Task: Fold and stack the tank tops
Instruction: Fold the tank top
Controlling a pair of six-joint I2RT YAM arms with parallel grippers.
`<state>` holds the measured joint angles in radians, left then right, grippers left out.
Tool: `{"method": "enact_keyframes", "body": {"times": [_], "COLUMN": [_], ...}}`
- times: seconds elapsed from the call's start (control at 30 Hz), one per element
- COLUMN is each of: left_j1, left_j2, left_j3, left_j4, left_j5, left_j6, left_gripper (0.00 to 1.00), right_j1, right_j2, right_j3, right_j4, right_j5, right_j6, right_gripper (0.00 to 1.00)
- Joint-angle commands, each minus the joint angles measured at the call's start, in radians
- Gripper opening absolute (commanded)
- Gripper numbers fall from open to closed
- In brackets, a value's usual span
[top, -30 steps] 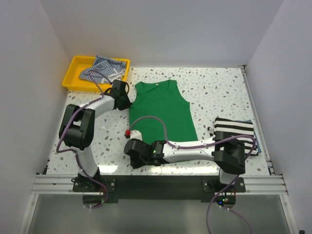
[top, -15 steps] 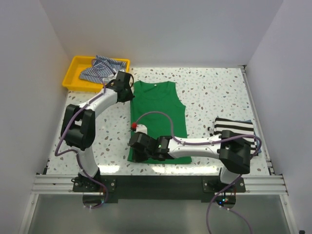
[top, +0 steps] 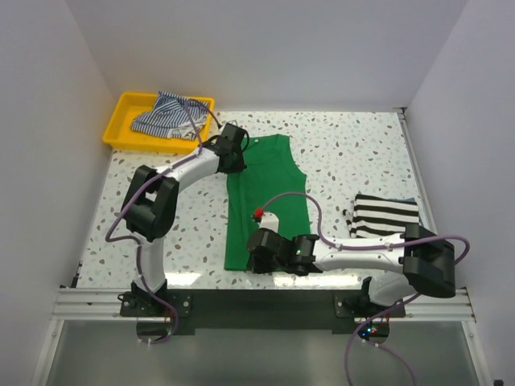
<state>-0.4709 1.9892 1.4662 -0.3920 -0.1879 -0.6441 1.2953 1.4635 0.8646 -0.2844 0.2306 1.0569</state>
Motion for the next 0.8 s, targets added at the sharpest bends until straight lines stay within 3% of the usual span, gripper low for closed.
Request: {"method": "enact_keyframes", "body": {"times": [0.0, 0.77], "left_j1": [-0.023, -0.09], "left_j2": [0.017, 0.068], "left_j3": [0.06, 0.095], "left_j4": [0.021, 0.045], "left_j5": [-0.036, -0.03], "left_j6": [-0.022, -0.028], "left_gripper": [0.0, 0.0], "right_j1": [0.01, 0.016], "right_j2": [-0.068, -0.15], "right_j3": [-0.05, -0.228], "right_j4": [0.001, 0.039], "right_j5": [0.045, 0.102], "right_j6": [0.058, 0.117], "right_gripper": [0.0, 0.0]}}
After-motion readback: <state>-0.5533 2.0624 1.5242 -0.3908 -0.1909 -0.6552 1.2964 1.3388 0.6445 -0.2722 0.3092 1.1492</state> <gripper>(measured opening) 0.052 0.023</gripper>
